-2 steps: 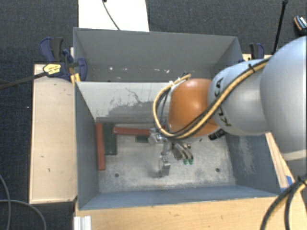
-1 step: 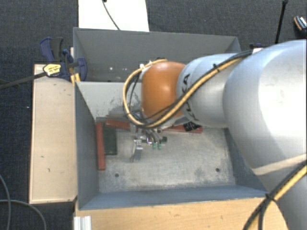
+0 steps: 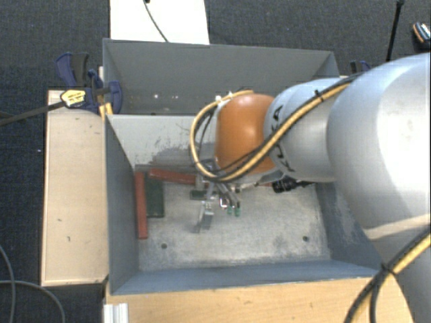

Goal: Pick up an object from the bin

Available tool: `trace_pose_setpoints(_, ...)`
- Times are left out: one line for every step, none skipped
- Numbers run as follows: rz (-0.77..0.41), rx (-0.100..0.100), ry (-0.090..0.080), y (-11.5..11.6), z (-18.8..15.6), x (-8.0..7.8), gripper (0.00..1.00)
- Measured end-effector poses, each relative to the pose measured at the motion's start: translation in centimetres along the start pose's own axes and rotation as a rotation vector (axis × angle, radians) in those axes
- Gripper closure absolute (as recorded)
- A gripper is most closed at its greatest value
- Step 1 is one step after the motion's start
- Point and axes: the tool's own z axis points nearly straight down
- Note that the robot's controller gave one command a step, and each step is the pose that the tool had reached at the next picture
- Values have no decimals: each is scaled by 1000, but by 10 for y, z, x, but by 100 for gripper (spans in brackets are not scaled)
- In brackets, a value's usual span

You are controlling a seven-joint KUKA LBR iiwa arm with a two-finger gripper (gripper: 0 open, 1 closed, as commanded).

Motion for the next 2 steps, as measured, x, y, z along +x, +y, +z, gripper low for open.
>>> trace_pose_setpoints(1,-1,0,1,0,0,100)
trace_pose_setpoints(230,3,7,-36,-22,60,100)
